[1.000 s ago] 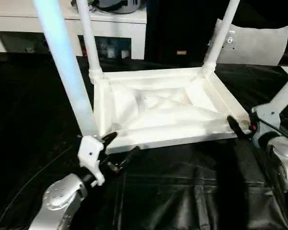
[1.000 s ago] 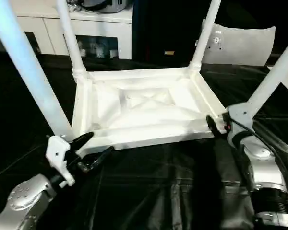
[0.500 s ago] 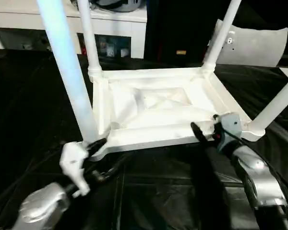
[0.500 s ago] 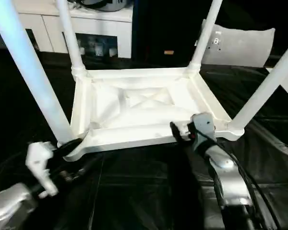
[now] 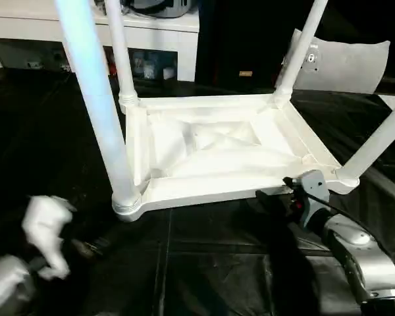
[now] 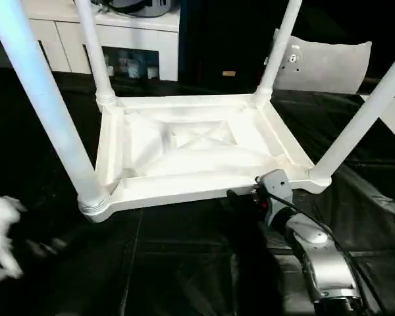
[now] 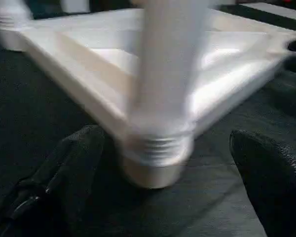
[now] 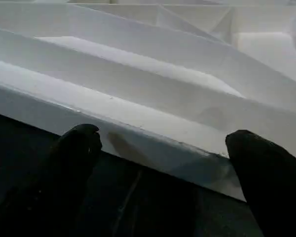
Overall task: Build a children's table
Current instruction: Rotate table base
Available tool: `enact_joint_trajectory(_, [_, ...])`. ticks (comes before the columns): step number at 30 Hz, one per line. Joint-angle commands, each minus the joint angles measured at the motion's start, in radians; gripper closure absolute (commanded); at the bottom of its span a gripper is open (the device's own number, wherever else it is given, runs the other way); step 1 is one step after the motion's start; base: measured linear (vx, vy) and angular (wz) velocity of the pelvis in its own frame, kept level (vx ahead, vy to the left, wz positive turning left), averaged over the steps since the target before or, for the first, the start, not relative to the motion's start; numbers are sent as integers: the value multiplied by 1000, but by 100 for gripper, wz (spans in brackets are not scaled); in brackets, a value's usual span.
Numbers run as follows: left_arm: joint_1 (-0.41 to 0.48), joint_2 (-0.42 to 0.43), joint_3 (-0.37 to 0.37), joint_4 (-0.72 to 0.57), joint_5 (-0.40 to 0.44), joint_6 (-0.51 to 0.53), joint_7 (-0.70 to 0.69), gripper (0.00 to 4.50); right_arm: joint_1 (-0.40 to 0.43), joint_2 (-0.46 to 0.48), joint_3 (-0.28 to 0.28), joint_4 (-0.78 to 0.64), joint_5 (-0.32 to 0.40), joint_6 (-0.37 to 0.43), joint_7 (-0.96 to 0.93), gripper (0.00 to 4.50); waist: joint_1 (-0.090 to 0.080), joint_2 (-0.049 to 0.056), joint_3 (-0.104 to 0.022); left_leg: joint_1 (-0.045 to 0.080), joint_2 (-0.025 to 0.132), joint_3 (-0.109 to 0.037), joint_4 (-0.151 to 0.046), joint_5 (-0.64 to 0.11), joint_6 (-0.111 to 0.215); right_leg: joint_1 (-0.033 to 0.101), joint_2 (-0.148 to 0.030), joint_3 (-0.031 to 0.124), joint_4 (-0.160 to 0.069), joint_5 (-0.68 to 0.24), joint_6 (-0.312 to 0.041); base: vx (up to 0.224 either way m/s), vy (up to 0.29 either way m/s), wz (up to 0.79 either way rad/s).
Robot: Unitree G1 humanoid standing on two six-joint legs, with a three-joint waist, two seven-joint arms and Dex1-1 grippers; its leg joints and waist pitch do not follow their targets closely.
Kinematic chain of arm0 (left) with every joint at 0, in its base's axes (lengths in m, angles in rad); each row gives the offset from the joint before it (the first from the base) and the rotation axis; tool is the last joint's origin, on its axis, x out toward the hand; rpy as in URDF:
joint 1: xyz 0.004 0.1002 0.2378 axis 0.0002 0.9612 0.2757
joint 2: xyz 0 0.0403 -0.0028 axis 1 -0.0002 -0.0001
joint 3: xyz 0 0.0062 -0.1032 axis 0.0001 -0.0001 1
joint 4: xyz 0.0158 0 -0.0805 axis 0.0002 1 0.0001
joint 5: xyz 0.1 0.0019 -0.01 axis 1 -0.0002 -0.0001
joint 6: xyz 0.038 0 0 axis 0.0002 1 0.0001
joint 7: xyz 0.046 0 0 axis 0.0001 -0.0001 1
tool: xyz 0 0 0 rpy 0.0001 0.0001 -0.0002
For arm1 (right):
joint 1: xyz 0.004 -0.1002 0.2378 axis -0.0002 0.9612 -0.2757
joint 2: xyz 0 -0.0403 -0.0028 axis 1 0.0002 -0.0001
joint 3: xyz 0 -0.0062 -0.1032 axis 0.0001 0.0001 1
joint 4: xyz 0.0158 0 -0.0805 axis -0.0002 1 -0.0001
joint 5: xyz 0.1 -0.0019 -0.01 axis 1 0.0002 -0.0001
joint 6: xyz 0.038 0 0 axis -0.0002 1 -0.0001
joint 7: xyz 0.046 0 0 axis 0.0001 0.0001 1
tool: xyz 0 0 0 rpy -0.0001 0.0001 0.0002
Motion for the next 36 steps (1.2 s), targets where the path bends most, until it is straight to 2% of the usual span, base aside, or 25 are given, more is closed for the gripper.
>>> enact_joint_trajectory(1, [-35, 7, 5, 1, -29, 3, 0, 2, 4, -7, 15, -1, 17, 42, 20, 0, 2, 18, -37, 43, 132, -79, -119, -464, -144, -10, -113, 78, -87, -287, -164, 0, 0, 0])
enact_joint_trajectory(4, [-107, -9, -34, 3, -30, 27, 13, 2, -3, 17, -24, -1, 45, 65, -12, 0, 5, 19, -37, 40, 131, -77, -120, -454, -151, -8, -117, 79, -85, -246, -171, 0, 0, 0])
enact_joint_trajectory(5, [-107, -9, -34, 3, -30, 27, 13, 2, -3, 17, -24, -1, 45, 65, -12, 0, 6, 18, -39, 41, 131, -78, -118, -446, -152, -5, -119, 79, -83, -238, -175, 0, 0, 0])
enact_joint_trajectory(6, [-186, -43, -79, 43, -3, 22, 26, 2, -3, 17, -32, 1, 16, 89, -45, 0, 4, 24, -39, 40, 131, -77, -120, -443, -160, -4, -115, 77, -84, -227, -172, 0, 0, 0])
enact_joint_trajectory(7, [-221, -57, -94, 67, 13, 10, 32, 2, 2, 13, -34, 2, 5, 98, -56, 0, 7, 27, -42, 46, 130, -76, -119, -442, -169, -5, -114, 76, -83, -219, -172, 0, 0, 0])
enact_joint_trajectory(8, [-221, -57, -94, 67, 13, 10, 32, 2, 2, 13, -34, 2, 5, 98, -56, 0, 8, 27, -40, 47, 130, -75, -119, -444, -173, -7, -113, 77, -84, -220, -170, 0, 0, 0])
enact_joint_trajectory(9, [-269, -75, -107, 99, 14, 2, 29, 2, 9, 6, -39, 4, -11, 108, -77, 0, 9, 28, -42, 41, 128, -75, -118, -435, -173, 0, -116, 78, -84, -213, -170, 0, 0, 0])
enact_joint_trajectory(10, [-301, -82, -116, 118, 10, -2, 20, 2, 14, 2, -46, 5, -18, 114, -94, 0, 14, 31, -42, 43, 128, -76, -117, -438, -172, -1, -119, 79, -85, -232, -168, 0, 0, 0])
enact_joint_trajectory(12, [-334, -85, -126, 134, -2, -1, 3, 2, 20, -7, -52, 4, -20, 119, -105, 0, 15, 29, -41, 41, 128, -78, -115, -438, -163, 2, -122, 80, -88, -249, -169, 0, 0, 0])
enact_joint_trajectory(14, [-364, -85, -138, 140, -22, 13, -17, 2, 25, -15, -60, -6, -20, 132, -114, 0, 17, 30, -42, 46, 129, -78, -114, -452, -163, -1, -121, 79, -88, -263, -169, 0, 0, 0])
enact_joint_trajectory(16, [-401, -83, -163, 146, -37, 31, -53, 2, 29, -33, -79, -18, -25, 168, -135, 0, 21, 29, -44, 47, 130, -77, -114, -434, -158, -1, -120, 79, -86, -241, -177, 0, 0, 0])
enact_joint_trajectory(17, [-411, -82, -171, 150, -35, 33, -63, 2, 30, -40, -82, -19, -29, 174, -137, 0, 24, 32, -45, 46, 130, -75, -114, -417, -155, 1, -118, 77, -84, -224, -182, 0, 0, 0])
enact_joint_trajectory(19, [-427, -86, -186, 160, -28, 31, -77, 2, 30, -49, -87, -20, -38, 184, -146, 0, 25, 31, -43, 42, 130, -73, -115, -400, -153, 5, -118, 78, -82, -206, -187, 0, 0, 0])
enact_joint_trajectory(24, [-484, -96, -239, 192, -21, 22, -129, 2, 42, -90, -107, -54, -48, 224, -158, 0, 33, 30, -46, 45, 131, -71, -111, -369, -143, 9, -123, 79, -84, -199, -189, 0, 0, 0])
enact_joint_trajectory(27, [-497, -95, -255, 197, -26, 28, -150, 2, 53, -132, -148, -62, -63, 198, -185, 0, 39, 29, -47, 44, 133, -69, -111, -344, -135, 11, -124, 78, -82, -167, -197, 0, 0, 0])
enact_joint_trajectory(28, [-498, -94, -257, 199, -24, 25, -152, 2, 58, -142, -164, -65, -57, 201, -185, 0, 41, 27, -49, 41, 133, -67, -110, -318, -125, 16, -125, 77, -78, -147, -206, 0, 0, 0])
enact_joint_trajectory(30, [-501, -94, -258, 208, -20, 20, -156, 2, 68, -159, -197, -74, -53, 216, -187, 0, 41, 29, -48, 38, 133, -65, -107, -288, -109, 17, -125, 78, -77, -122, -213, 0, 0, 0])
enact_joint_trajectory(33, [-506, -95, -261, 217, -22, 19, -167, 2, 83, -177, -212, -87, -51, 238, -176, 0, 40, 30, -45, 38, 133, -67, -106, -315, -103, 17, -127, 77, -84, -184, -213, 0, 0, 0])
enact_joint_trajectory(36, [-514, -99, -267, 214, -38, 28, -191, 2, 92, -182, -184, -88, -45, 262, -158, 0, 40, 30, -43, 42, 135, -70, -107, -346, -109, 12, -129, 78, -89, -243, -202, 0, 0, 0])
